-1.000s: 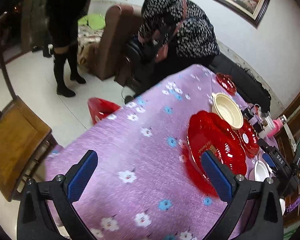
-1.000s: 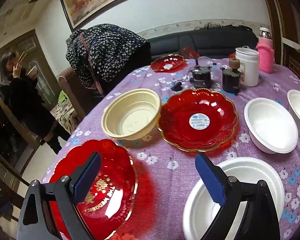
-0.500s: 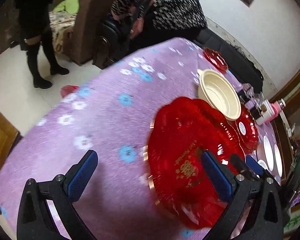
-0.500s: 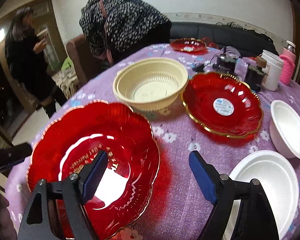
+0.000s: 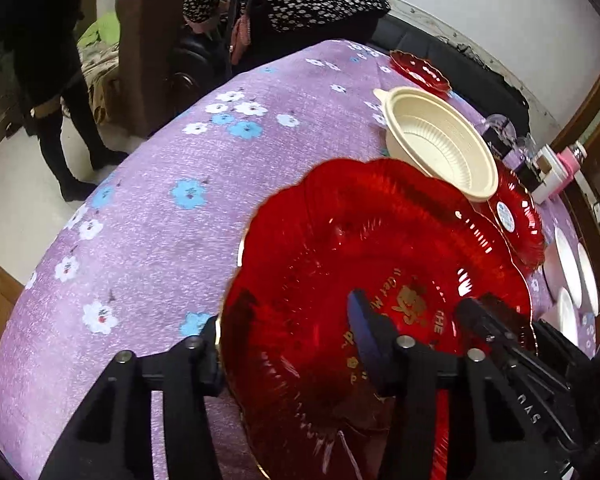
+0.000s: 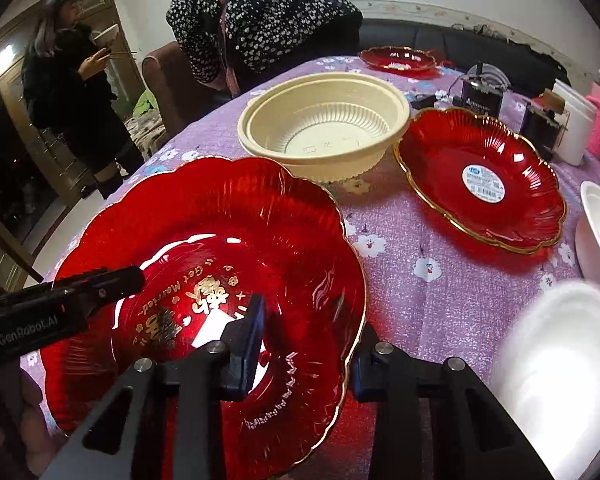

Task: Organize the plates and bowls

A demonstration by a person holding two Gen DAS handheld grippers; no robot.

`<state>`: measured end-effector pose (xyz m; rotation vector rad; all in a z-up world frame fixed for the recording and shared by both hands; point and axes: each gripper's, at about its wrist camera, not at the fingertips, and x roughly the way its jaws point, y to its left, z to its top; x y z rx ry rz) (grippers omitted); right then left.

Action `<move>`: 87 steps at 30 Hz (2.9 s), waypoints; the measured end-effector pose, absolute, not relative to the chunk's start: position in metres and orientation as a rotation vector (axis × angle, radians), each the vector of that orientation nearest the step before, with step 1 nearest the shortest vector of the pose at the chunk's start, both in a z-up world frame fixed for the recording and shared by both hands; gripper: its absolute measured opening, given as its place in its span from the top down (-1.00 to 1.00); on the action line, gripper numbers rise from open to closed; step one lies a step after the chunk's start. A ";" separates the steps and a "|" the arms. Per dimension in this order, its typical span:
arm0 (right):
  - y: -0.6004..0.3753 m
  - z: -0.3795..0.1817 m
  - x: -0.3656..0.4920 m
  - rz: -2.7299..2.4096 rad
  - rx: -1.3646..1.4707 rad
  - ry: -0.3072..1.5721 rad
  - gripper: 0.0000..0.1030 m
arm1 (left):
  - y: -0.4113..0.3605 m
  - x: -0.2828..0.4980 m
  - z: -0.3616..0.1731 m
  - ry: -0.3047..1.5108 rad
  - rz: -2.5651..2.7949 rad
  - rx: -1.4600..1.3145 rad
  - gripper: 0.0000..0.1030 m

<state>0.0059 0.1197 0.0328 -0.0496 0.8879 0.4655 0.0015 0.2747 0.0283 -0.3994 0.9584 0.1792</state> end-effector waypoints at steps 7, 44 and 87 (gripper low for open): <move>0.130 0.061 -0.026 0.527 -0.071 0.730 0.42 | 0.282 -0.023 0.057 0.861 0.241 -0.356 0.09; 0.139 0.052 -0.033 0.448 -0.165 0.670 -0.28 | 0.212 -0.089 0.107 0.441 0.575 0.103 -0.59; -0.091 0.137 -0.060 -0.015 0.002 0.532 -0.50 | 0.162 -0.138 0.225 0.317 0.257 0.031 -0.95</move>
